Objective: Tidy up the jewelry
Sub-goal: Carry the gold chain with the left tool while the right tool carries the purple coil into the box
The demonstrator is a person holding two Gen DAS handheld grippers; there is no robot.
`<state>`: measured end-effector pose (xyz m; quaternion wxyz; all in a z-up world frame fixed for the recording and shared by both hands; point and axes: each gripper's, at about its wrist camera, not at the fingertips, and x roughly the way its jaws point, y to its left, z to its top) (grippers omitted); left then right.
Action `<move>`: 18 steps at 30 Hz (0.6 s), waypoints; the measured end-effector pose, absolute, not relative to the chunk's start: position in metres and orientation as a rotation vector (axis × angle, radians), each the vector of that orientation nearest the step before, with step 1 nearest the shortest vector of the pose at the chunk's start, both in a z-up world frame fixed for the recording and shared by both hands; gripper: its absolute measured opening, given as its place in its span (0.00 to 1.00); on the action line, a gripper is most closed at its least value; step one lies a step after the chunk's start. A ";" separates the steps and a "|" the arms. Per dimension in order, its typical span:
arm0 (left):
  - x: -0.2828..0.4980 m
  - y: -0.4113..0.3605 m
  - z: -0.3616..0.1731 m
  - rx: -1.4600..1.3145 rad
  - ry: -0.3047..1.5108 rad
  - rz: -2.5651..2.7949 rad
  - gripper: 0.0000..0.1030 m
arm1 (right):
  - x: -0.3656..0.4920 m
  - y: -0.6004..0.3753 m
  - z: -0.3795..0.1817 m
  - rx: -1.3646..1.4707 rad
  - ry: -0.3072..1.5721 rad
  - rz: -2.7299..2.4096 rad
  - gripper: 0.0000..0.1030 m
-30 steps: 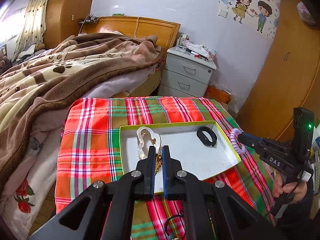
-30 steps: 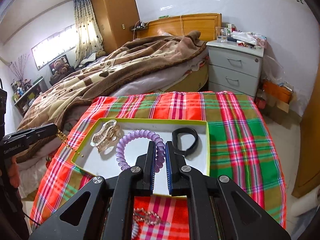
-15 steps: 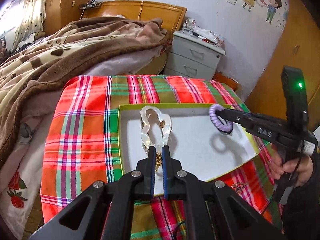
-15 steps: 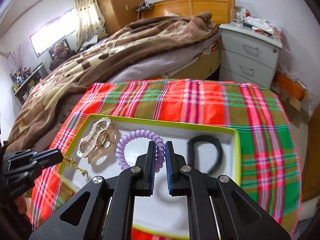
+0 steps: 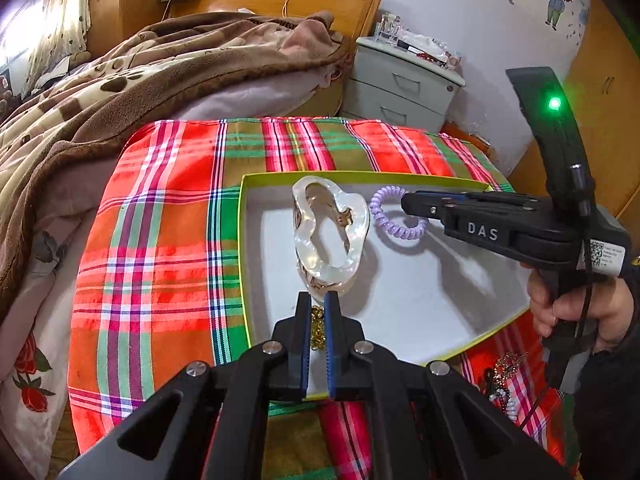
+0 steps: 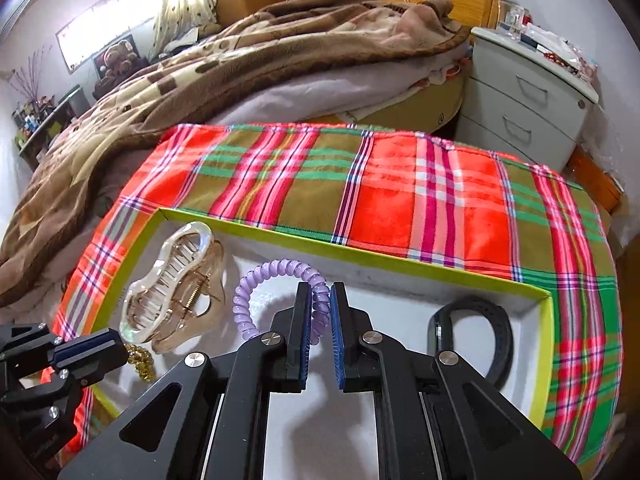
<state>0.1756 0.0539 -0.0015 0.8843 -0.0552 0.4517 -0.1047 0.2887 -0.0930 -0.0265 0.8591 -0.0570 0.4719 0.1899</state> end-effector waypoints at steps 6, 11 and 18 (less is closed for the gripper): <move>0.178 0.055 -0.007 -0.119 0.959 -0.211 0.06 | 0.296 -0.090 -0.032 -0.111 1.020 0.403 0.09; 0.180 0.057 -0.010 -0.131 0.968 -0.212 0.07 | 0.298 -0.086 -0.034 -0.117 1.027 0.405 0.10; 0.181 0.056 -0.011 -0.124 0.975 -0.207 0.19 | 0.298 -0.085 -0.034 -0.119 1.023 0.410 0.10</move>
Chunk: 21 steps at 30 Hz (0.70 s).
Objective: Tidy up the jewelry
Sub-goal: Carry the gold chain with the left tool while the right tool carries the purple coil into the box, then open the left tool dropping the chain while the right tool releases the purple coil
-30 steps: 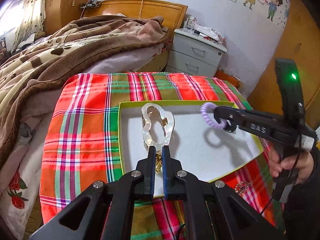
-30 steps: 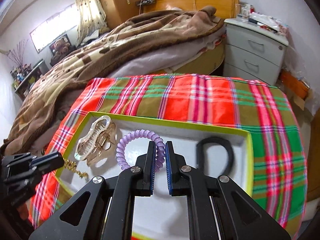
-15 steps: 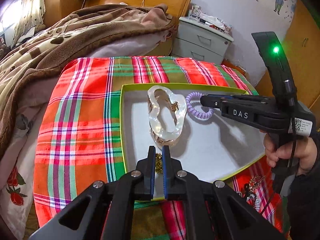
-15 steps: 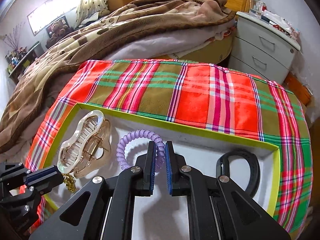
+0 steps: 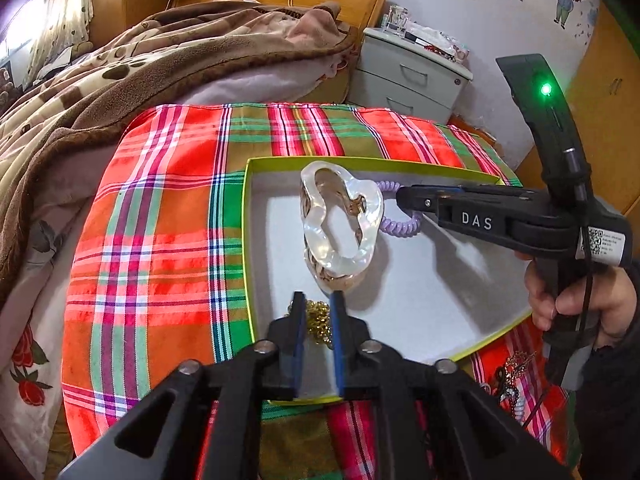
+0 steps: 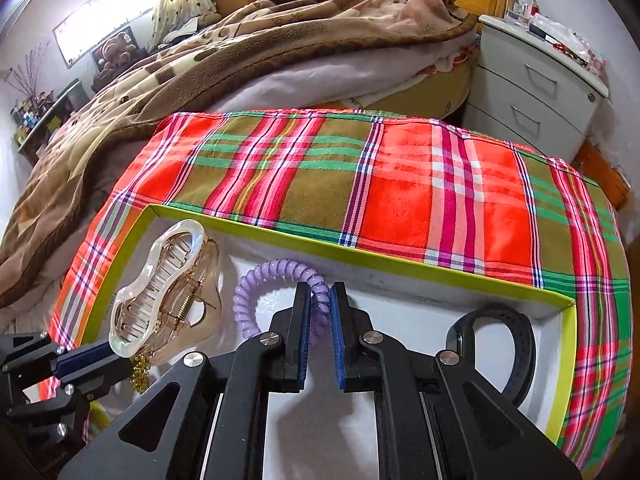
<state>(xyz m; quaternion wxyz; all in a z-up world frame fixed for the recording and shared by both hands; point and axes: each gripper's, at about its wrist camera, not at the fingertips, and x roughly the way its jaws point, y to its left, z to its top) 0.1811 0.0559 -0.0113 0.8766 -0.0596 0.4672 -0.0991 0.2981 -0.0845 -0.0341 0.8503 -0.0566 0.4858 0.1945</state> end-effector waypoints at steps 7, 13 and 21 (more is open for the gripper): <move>0.181 0.056 -0.011 -0.128 0.973 -0.213 0.23 | 0.297 -0.084 -0.029 -0.105 1.001 0.410 0.14; 0.177 0.055 -0.006 -0.120 0.962 -0.213 0.30 | 0.293 -0.088 -0.022 -0.084 0.983 0.411 0.18; 0.163 0.051 0.008 -0.106 0.925 -0.206 0.37 | 0.273 -0.099 -0.005 -0.051 0.933 0.413 0.25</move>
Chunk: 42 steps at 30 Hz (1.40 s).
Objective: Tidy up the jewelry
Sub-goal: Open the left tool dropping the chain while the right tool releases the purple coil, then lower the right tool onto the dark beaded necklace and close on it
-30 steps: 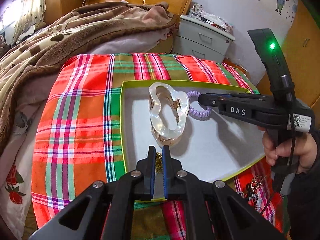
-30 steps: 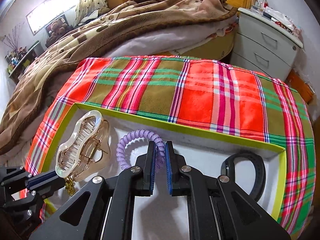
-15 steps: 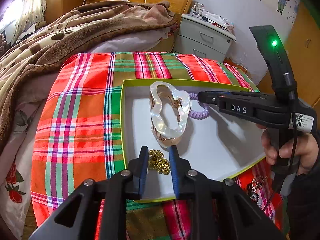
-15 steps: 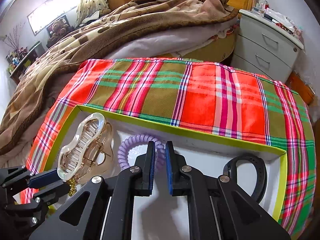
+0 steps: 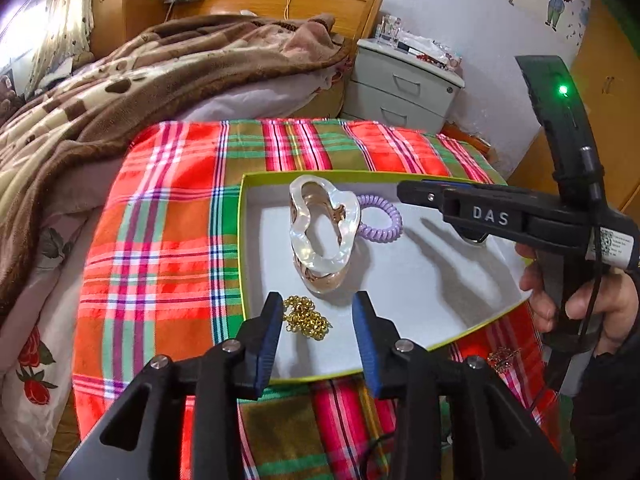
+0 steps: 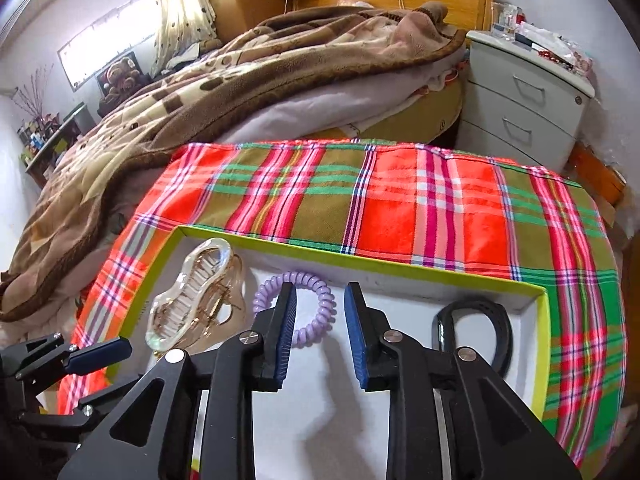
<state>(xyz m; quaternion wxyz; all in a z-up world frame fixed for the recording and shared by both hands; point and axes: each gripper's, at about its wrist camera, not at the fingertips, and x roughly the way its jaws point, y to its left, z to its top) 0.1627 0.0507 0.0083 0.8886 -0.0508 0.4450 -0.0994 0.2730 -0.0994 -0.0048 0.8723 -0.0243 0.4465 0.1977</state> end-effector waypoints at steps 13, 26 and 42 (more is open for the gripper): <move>0.117 0.050 0.037 -0.135 0.837 -0.223 0.44 | 0.197 -0.142 0.019 0.022 0.826 0.420 0.26; 0.090 0.047 0.030 -0.149 0.845 -0.243 0.44 | 0.147 -0.165 0.006 0.056 0.832 0.432 0.26; 0.058 0.061 0.006 -0.165 0.884 -0.210 0.44 | 0.105 -0.123 -0.023 -0.044 0.883 0.580 0.53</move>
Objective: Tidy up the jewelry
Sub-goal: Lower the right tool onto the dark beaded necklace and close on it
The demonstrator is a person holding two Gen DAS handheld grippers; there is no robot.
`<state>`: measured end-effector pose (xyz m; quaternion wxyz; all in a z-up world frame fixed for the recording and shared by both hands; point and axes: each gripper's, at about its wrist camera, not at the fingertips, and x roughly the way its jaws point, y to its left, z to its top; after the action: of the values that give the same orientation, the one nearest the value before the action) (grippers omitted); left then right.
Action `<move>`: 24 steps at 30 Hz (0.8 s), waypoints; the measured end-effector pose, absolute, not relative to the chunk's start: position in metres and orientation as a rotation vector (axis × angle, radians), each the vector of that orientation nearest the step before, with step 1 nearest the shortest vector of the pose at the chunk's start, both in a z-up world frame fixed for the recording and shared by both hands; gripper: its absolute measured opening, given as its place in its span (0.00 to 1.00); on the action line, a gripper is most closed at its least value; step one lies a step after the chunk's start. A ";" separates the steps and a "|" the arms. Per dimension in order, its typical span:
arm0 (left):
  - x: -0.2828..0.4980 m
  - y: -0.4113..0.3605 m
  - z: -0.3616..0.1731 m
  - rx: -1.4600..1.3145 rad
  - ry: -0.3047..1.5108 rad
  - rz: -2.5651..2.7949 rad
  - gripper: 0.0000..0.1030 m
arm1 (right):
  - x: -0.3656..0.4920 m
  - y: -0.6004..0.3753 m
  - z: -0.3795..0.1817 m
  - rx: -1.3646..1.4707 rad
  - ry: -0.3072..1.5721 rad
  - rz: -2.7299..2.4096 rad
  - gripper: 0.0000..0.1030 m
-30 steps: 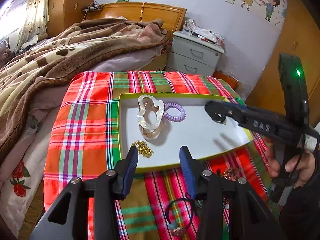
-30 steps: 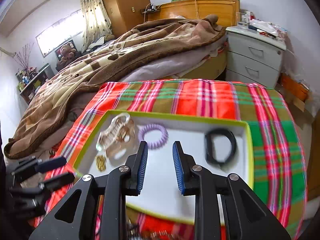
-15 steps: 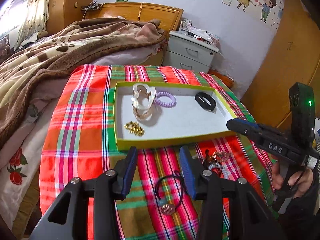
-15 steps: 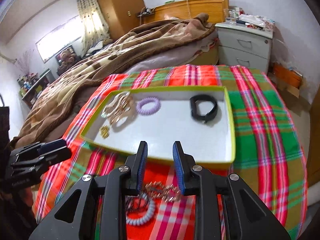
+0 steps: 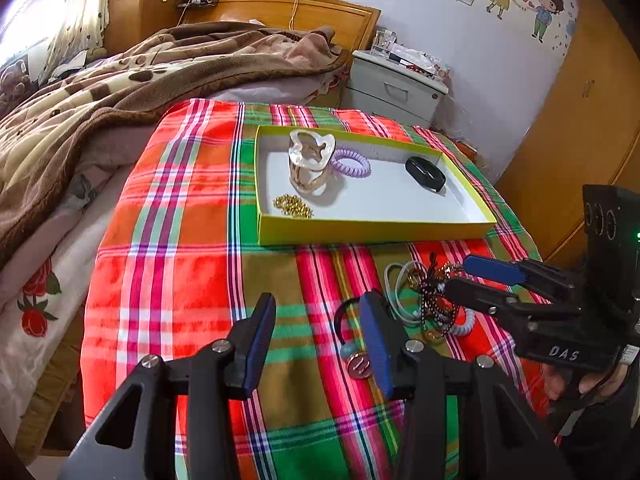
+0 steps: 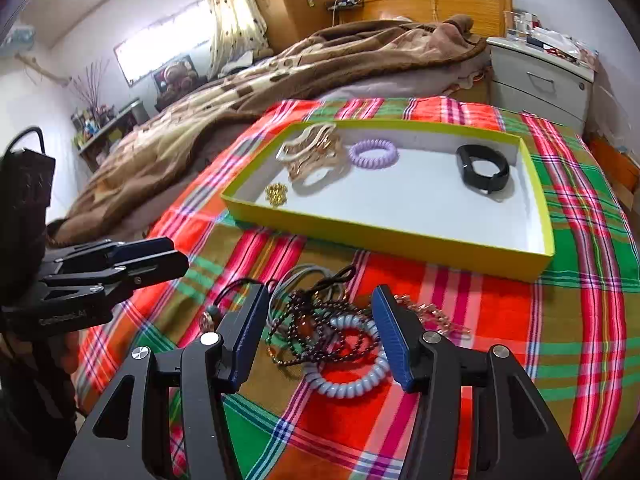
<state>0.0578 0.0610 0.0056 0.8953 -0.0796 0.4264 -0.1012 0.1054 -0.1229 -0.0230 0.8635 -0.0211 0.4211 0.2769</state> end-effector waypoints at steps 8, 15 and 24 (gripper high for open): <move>0.049 0.070 -0.001 -0.183 0.889 -0.202 0.44 | 0.104 -0.101 -0.034 -0.153 0.900 0.553 0.53; 0.047 0.070 -0.004 -0.191 0.898 -0.211 0.44 | 0.106 -0.093 -0.037 -0.189 0.890 0.524 0.49; 0.048 0.067 -0.009 -0.195 0.913 -0.228 0.44 | 0.102 -0.084 -0.040 -0.272 0.882 0.505 0.23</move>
<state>0.0476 0.0672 -0.0089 0.8867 -0.0939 0.4391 -0.1097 0.1025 -0.0845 -0.0397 0.8649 -0.1298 0.4208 0.2409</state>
